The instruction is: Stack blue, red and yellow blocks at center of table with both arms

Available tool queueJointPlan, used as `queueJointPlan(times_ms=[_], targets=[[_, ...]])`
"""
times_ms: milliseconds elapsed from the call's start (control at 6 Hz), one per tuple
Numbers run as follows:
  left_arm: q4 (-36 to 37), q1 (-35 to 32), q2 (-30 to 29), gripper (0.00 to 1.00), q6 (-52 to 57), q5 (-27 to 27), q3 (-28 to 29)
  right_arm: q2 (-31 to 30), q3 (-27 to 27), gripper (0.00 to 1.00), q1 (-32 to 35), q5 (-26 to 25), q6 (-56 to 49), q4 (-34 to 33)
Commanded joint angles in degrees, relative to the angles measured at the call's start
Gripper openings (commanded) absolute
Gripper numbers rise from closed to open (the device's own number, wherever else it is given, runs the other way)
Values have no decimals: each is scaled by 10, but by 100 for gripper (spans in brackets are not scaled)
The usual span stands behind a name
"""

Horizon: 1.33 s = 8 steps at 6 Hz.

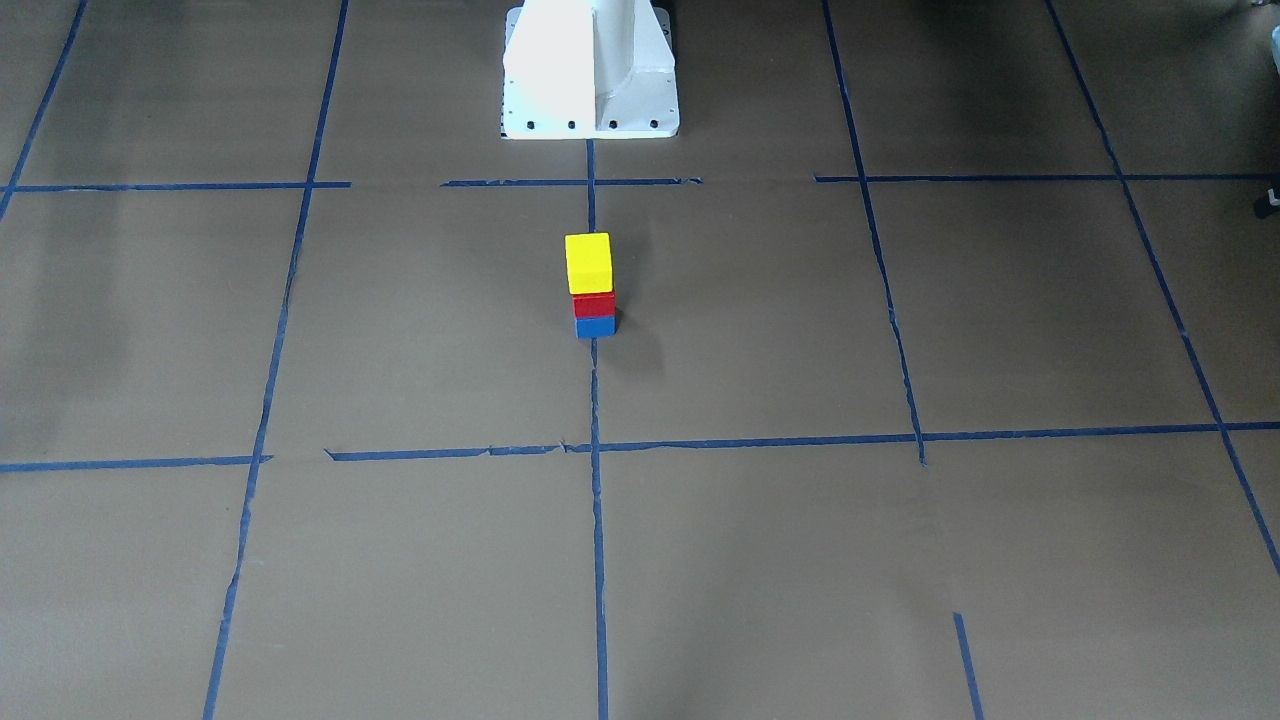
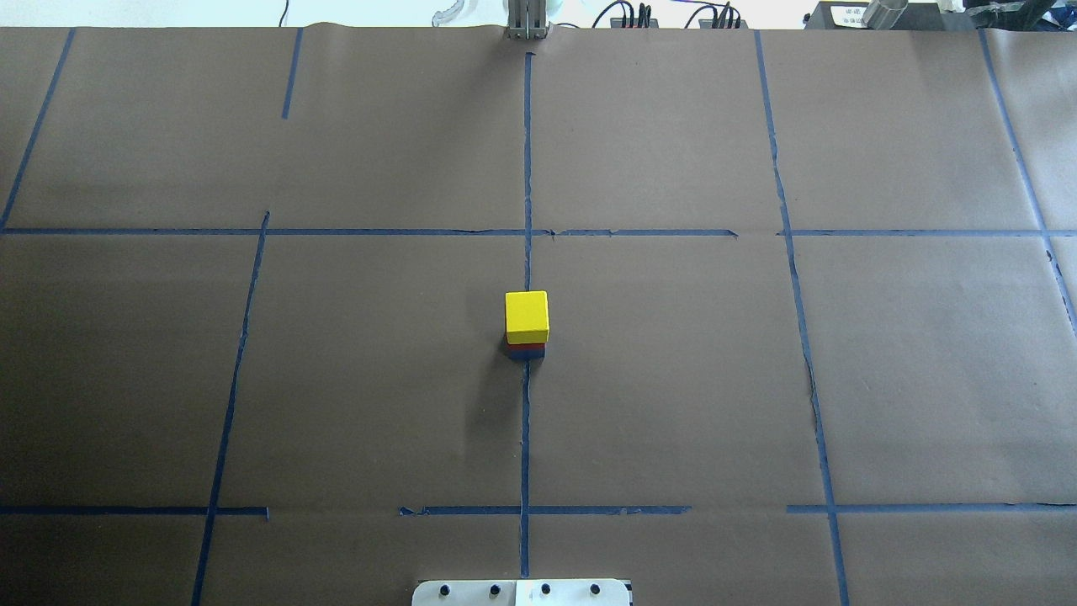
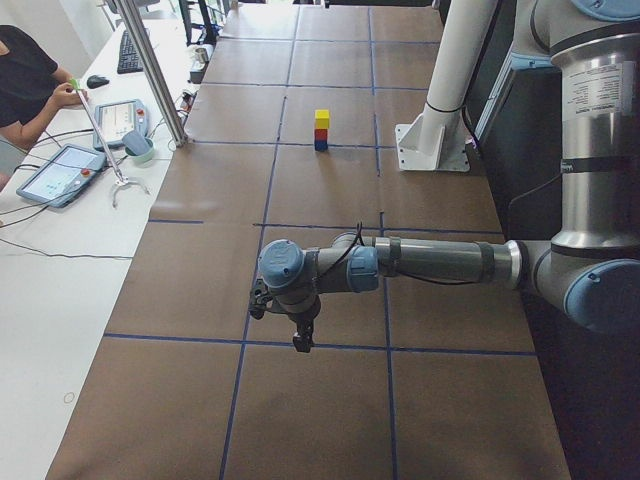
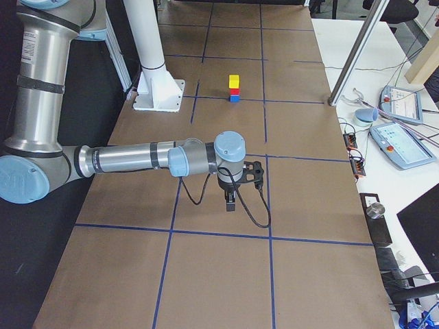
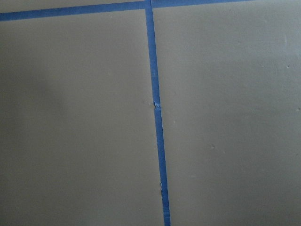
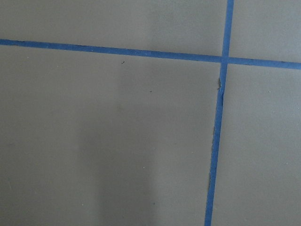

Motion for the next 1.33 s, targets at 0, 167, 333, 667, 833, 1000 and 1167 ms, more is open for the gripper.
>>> queueJointPlan(times_ms=[0,167,333,667,833,1000,1167], targets=[[-6,0,1,100,-4,6,-5,-11,5,100,0,0,-10,-1],[-5,-1,14,100,-4,6,-5,-15,5,100,-3,-1,-10,0],[-6,-1,14,100,-5,6,-8,-15,2,100,-6,0,-12,0],[-6,-1,17,100,-3,5,-7,-15,-7,100,-10,-27,-12,-2],[-6,-1,18,100,-3,5,-2,-15,-5,100,4,-26,-24,-22],[-6,-1,18,100,-6,4,5,-18,-1,100,25,-21,-36,-34],[-6,-1,16,100,-5,4,8,-20,-2,100,27,-21,-37,-34]])
